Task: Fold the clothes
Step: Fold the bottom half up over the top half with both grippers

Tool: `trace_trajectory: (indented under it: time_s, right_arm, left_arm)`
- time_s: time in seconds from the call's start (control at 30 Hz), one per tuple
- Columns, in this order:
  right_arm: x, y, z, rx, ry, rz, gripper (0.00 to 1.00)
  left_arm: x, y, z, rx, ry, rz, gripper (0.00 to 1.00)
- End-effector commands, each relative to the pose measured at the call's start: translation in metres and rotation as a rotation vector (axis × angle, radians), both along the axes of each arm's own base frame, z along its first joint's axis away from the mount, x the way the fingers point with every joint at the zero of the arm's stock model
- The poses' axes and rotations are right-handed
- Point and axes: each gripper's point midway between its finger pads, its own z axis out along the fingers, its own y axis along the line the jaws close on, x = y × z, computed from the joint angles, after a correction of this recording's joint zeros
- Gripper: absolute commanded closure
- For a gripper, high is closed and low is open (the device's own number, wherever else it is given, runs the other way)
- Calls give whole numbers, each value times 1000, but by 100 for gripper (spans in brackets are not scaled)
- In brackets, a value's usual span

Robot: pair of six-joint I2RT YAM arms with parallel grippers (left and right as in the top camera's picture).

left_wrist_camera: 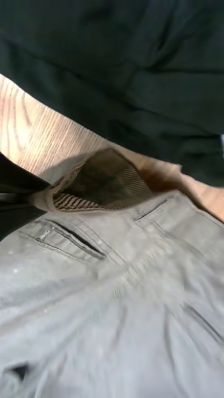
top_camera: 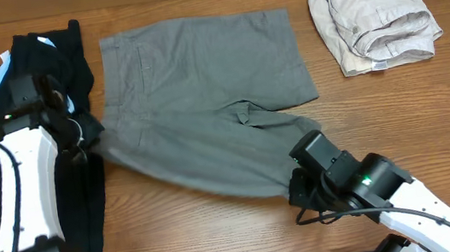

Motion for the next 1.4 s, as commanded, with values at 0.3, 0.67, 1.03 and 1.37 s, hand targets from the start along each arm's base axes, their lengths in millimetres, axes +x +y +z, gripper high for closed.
trace_trajectory:
  time_s: [0.3,0.67,1.03,1.37]
  right_arm:
    - [33,-36,99,-124,-262,-98,96]
    - [14,-65,155,-150,-313,-127,96]
    - [29,-77,199,-181,-516,-70,96]
    - [141,-69,165,-320,-500,-45,96]
  left_arm:
    - [-7,-6,110,74,-265,-44,96]
    - [-51,-13,142,116,-313,-60,96]
    - [-92,-3,146,207,-254,-7,96]
    - [-63,5,78,168,-89,-12,96]
